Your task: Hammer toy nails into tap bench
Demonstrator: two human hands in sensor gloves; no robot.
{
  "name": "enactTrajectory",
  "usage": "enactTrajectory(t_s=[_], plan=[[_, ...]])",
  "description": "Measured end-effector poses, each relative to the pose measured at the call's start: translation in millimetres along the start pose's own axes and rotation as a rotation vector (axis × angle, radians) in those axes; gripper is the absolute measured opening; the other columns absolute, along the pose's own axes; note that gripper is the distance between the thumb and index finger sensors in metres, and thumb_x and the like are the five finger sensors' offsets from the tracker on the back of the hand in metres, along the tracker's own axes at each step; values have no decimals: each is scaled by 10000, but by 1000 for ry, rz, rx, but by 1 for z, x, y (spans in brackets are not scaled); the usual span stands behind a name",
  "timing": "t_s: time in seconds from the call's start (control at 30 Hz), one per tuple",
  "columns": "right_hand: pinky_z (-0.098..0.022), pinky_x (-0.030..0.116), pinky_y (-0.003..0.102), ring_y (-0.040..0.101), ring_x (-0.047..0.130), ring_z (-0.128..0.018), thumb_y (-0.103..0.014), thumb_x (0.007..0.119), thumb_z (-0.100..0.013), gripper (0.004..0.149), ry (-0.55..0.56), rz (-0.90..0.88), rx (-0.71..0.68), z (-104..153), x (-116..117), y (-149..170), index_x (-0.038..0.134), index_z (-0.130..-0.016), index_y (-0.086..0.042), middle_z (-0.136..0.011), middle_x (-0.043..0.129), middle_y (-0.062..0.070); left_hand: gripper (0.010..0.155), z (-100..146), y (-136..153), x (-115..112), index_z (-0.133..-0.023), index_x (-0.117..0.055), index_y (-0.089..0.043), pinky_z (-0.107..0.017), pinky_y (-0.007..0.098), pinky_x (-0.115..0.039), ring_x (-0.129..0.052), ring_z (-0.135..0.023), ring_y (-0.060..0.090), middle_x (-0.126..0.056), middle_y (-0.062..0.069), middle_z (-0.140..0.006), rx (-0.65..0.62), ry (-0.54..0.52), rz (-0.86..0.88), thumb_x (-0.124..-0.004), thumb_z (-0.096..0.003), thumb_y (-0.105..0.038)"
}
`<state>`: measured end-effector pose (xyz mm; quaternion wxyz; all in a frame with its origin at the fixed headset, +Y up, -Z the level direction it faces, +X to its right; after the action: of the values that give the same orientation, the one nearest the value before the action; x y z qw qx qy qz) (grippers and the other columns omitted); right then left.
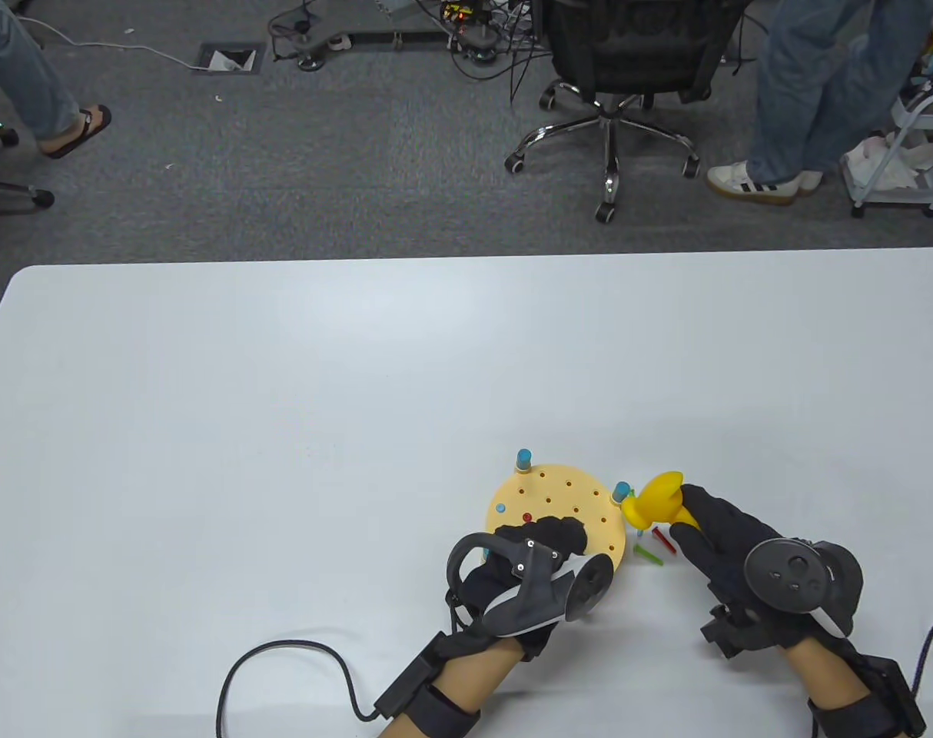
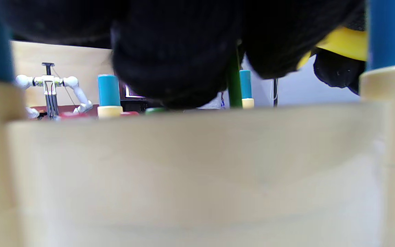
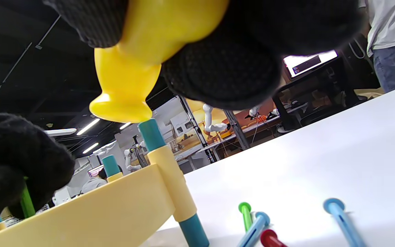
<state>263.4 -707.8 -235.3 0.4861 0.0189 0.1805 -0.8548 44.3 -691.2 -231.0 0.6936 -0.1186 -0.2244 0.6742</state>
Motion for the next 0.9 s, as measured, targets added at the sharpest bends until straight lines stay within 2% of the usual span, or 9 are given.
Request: enactTrajectory(t_s=[0.17, 0.37, 0.5, 0.53, 0.57, 0.6, 0.73, 0.8, 0.9], plan=[[-268, 858, 296, 199, 991, -369, -498, 643, -441, 638, 8, -27, -84, 3, 0, -13, 701, -950, -117, -675, 916, 71, 572, 33, 24, 44, -876, -806, -209, -268, 365, -834, -988, -336, 148, -972, 135, -707, 64, -279, -73, -794, -368, -470], [-312, 853, 315, 212, 984, -420, -496, 654, -434, 637, 35, 135, -330, 2, 10, -66, 684, -965, -146, -713, 899, 68, 595, 37, 74, -8, -885, -792, -195, -321, 404, -820, -979, -430, 195, -937, 167, -747, 138, 53, 71, -805, -367, -488], [-312, 857, 313, 206, 987, -418, -497, 654, -430, 632, 112, 243, -427, 2, 21, -92, 691, -963, -159, -709, 904, 63, 510, 34, 83, -23, -847, -780, -221, -314, 393, -822, -980, -400, 176, -952, 122, -692, 127, 50, 178, -832, -373, -403], [-294, 861, 311, 207, 994, -393, -495, 671, -422, 624, 95, 247, -437, 1, 25, -95, 721, -948, -164, -688, 922, 60, 515, 34, 84, -23, -845, -781, -217, -313, 395, -825, -986, -402, 178, -956, 124, -698, 131, 57, 187, -834, -370, -407], [-282, 861, 322, 223, 997, -379, -482, 686, -422, 621, -114, 304, -478, -2, 45, -99, 740, -944, -150, -678, 934, 76, 517, 33, 85, -25, -847, -780, -212, -315, 398, -826, -989, -412, 182, -955, 127, -712, 133, 83, 197, -833, -371, -405], [-311, 861, 298, 187, 990, -421, -502, 643, -437, 632, -181, 373, -423, -2, 47, -95, 674, -971, -165, -712, 901, 43, 516, 32, 85, -25, -848, -776, -208, -317, 399, -825, -989, -419, 185, -950, 130, -723, 135, 97, 203, -830, -373, -401], [-281, 857, 318, 220, 990, -374, -481, 676, -425, 621, 95, 255, -437, -1, 25, -99, 730, -944, -145, -672, 928, 71, 511, 32, 85, -26, -846, -776, -208, -307, 390, -830, -992, -409, 172, -951, 133, -729, 132, 94, 212, -827, -374, -399], [-313, 866, 279, 163, 992, -420, -512, 617, -451, 633, -177, 444, -368, -1, 44, -92, 657, -977, -163, -713, 896, 26, 511, 31, 85, -26, -847, -772, -207, -305, 387, -830, -991, -407, 169, -948, 136, -731, 131, 100, 217, -824, -376, -398], [-277, 863, 307, 201, 996, -367, -491, 657, -429, 624, 75, 265, -420, 1, 35, -94, 726, -946, -147, -667, 933, 58, 513, 32, 85, -26, -849, -770, -207, -306, 387, -830, -991, -405, 168, -949, 136, -730, 129, 97, 219, -823, -376, -400]])
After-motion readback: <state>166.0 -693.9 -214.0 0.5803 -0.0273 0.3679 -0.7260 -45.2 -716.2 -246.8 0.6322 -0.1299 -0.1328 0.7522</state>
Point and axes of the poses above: the tracker on the back of each hand, its own y axis roughly to the little-finger side, its own z axis roughly from the fingertips to the wrist, x = y × z, the point moved 4 cm from there along -z, roughly from the wrist to the fingertips
